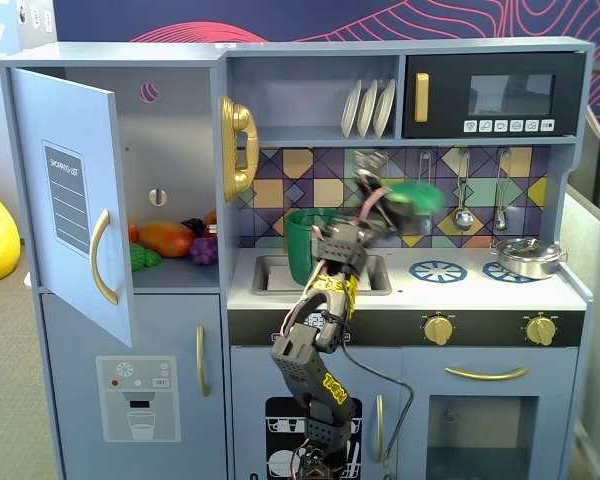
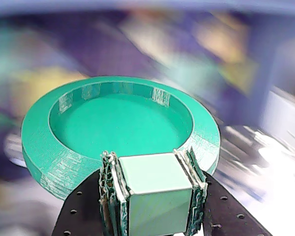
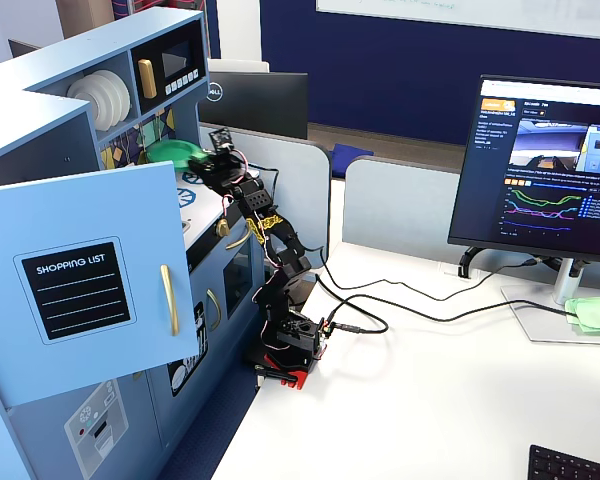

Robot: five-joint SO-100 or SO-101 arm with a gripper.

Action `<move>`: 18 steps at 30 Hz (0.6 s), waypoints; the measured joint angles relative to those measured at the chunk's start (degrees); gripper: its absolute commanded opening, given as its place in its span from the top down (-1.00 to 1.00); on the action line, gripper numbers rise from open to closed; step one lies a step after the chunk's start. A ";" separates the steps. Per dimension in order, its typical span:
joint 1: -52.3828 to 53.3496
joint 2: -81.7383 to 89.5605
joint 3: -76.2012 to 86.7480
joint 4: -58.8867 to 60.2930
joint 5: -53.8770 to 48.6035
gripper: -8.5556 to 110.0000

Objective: Take off the lid from the green recipient and place it on the counter

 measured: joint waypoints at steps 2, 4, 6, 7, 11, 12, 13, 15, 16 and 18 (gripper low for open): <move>1.85 0.00 5.71 -4.75 -0.88 0.86; 2.72 -0.09 11.69 -9.23 -1.41 0.86; 2.99 -0.26 16.96 -13.27 -1.58 0.86; 3.25 -0.88 19.51 -15.64 -1.93 0.86; 3.43 -5.98 26.89 -25.93 -2.90 0.86; 3.43 -7.47 27.42 -27.42 -3.16 0.86; 3.34 -8.79 27.86 -28.56 -3.16 0.86; 3.43 -10.99 28.21 -30.67 -3.34 0.86; 3.52 -12.04 28.30 -31.55 -3.34 0.86; 3.96 -13.10 28.30 -32.61 -3.43 0.86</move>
